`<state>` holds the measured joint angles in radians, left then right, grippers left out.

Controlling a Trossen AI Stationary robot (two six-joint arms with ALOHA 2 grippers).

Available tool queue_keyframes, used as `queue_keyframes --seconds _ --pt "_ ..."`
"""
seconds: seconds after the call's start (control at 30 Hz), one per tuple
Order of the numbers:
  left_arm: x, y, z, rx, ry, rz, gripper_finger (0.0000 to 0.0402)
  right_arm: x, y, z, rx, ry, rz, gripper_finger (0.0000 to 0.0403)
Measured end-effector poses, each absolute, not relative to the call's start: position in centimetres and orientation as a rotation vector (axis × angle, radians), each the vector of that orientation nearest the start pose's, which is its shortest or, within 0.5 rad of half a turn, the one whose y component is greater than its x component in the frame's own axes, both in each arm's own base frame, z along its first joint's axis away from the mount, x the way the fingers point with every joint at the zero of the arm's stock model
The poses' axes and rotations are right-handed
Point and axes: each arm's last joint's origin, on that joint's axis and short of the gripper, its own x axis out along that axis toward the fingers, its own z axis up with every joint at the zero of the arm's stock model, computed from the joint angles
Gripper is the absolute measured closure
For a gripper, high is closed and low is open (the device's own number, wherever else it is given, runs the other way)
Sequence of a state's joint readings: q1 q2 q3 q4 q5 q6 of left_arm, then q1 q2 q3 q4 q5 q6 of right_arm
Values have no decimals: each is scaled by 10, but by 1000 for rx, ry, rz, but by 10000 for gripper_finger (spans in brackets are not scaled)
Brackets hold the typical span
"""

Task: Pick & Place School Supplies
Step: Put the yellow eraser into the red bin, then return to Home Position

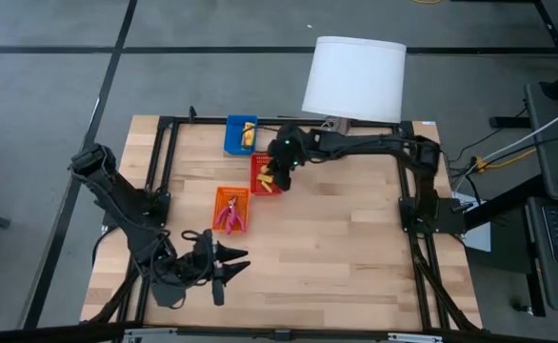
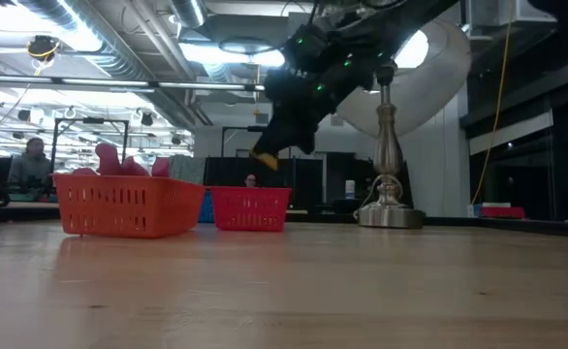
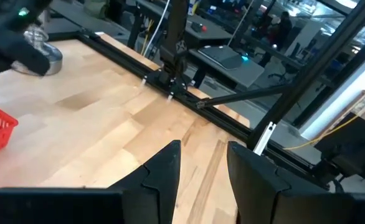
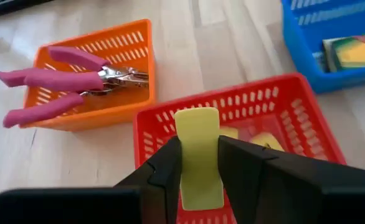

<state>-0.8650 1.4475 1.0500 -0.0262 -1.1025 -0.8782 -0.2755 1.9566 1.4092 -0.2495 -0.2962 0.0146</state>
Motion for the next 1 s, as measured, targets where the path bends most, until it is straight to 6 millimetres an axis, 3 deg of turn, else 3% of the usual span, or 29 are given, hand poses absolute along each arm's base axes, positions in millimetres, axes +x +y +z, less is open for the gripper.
queue_keyframes --seconds 0.17,0.33,0.6,1.0 --pt "227 -214 293 -530 118 320 274 433 -114 179 221 790 33 307" --pt "228 -214 294 -544 107 319 274 435 -121 159 219 836 33 307" --pt "228 -214 294 -530 109 318 274 432 -131 159 231 834 6 304" --pt "227 -215 294 -515 113 312 274 436 -118 161 191 836 -19 237"
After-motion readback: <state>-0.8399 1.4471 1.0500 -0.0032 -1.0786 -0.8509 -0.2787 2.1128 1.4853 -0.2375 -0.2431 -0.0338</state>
